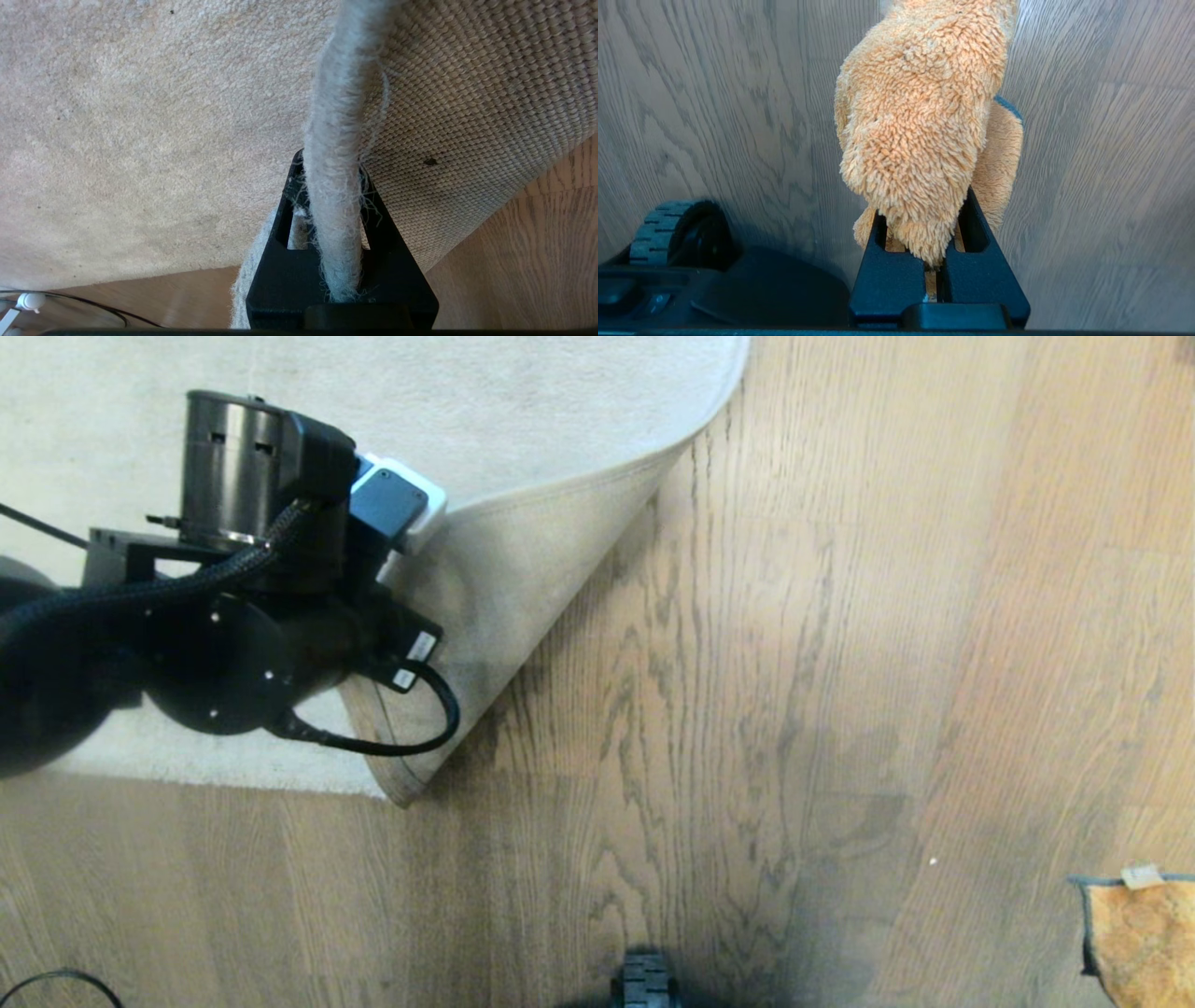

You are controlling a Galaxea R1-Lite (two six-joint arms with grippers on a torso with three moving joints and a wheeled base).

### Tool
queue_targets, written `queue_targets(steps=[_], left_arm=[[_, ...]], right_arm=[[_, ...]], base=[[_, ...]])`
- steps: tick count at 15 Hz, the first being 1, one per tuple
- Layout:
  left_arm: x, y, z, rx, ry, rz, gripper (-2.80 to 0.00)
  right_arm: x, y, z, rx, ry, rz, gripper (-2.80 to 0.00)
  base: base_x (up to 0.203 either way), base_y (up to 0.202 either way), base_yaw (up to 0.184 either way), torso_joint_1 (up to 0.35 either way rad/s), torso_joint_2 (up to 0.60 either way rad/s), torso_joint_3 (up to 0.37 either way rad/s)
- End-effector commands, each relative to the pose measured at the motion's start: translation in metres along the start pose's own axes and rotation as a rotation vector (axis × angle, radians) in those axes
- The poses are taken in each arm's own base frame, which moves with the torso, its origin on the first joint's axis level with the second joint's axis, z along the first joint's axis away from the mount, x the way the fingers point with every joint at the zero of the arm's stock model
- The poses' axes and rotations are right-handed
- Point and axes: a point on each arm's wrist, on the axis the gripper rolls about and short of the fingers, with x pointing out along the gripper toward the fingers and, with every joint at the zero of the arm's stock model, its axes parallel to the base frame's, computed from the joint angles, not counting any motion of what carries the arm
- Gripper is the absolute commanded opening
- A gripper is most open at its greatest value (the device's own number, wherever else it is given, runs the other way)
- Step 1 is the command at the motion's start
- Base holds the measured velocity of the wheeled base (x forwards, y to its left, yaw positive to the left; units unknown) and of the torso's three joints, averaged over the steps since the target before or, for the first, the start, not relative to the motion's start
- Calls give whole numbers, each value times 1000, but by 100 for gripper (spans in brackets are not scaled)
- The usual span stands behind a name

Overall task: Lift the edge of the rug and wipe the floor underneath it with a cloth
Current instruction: Lay down the carpet

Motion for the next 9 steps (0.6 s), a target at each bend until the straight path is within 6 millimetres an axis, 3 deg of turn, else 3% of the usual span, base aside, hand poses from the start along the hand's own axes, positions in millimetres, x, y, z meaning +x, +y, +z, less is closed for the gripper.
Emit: queue_targets(steps=[1,9], left_arm=[[0,-1,0,3,1,1,-280],[-1,-3,1,3,-4,-3,-280]], right_arm=[[-1,0,-1,0,-12,0,-280],[-1,0,-1,0,-12,0,-280]], base=[[0,0,0,0,0,0],[0,0,0,0,0,0]])
